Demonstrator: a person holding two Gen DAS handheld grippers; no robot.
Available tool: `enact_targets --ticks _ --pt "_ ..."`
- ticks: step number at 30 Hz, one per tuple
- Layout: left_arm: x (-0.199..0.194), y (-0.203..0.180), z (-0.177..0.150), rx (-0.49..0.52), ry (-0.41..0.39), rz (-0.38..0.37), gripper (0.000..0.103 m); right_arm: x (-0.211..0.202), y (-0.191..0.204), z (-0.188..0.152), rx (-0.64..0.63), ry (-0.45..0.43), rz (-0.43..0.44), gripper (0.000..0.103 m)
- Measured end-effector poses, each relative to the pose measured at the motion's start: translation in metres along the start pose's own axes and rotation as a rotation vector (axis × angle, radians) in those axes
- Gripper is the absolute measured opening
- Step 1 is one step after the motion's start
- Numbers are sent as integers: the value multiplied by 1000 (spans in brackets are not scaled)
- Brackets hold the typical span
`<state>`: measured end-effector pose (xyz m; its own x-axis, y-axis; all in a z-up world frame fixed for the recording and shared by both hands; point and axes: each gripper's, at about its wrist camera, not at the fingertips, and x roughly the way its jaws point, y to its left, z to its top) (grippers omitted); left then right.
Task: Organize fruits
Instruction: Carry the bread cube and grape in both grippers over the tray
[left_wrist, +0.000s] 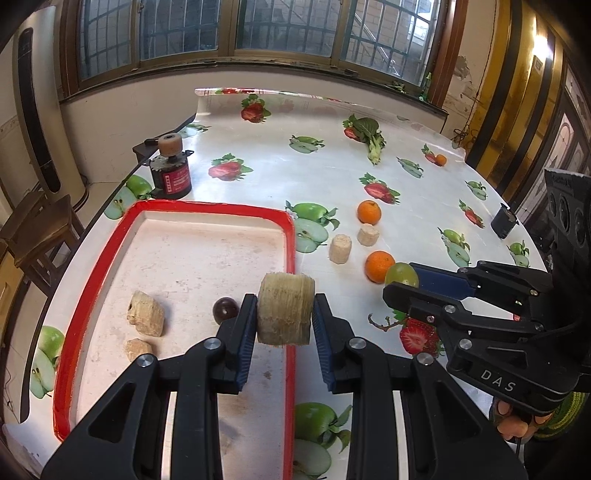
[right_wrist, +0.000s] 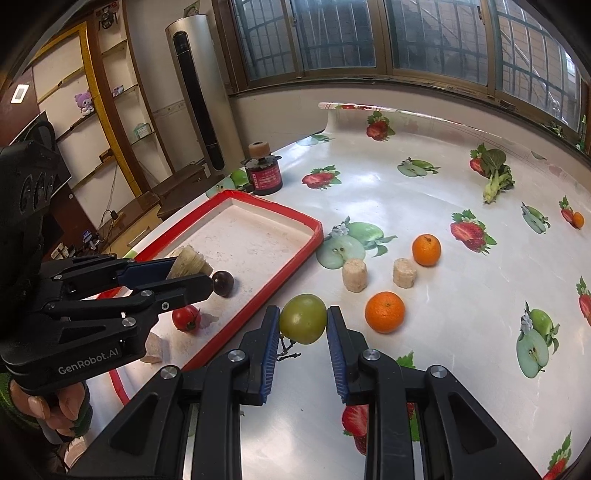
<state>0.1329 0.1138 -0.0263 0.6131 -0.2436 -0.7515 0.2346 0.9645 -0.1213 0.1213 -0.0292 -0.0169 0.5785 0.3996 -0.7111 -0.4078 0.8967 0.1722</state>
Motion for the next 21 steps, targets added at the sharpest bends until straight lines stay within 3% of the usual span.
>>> enact_targets --ticks 21 --pt "6 68 22 -90 -6 51 27 37 36 36 -58 14 60 26"
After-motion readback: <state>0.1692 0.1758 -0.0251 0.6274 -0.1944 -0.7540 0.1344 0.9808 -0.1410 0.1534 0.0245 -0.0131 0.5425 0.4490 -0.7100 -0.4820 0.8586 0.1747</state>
